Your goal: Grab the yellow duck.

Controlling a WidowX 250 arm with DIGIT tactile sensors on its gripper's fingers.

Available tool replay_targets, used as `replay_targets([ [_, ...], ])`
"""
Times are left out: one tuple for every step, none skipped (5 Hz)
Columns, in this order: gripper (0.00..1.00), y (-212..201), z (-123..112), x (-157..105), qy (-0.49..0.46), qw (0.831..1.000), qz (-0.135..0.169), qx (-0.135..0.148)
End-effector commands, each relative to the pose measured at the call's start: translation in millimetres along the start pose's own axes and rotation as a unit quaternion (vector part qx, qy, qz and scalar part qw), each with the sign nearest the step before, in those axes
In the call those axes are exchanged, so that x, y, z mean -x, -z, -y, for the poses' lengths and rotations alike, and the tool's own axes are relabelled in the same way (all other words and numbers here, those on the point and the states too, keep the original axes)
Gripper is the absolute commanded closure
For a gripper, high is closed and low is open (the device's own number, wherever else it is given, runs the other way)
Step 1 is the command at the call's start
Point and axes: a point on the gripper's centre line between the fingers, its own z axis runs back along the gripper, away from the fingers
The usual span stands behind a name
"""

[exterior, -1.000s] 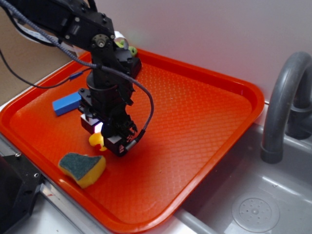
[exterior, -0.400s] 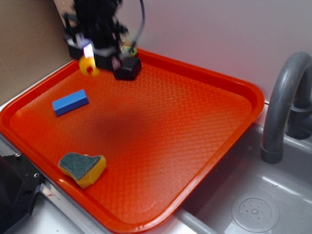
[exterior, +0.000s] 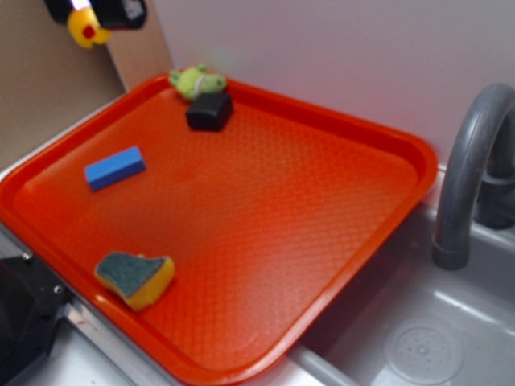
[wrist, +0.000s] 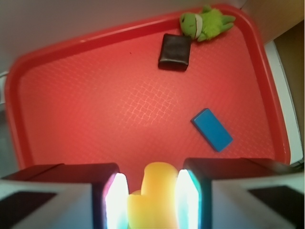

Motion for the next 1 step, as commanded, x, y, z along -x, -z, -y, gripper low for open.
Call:
replay_targets([
  [1.00,-23.3,-9.0,13.1,-0.018,0.998,0.052,0.013],
])
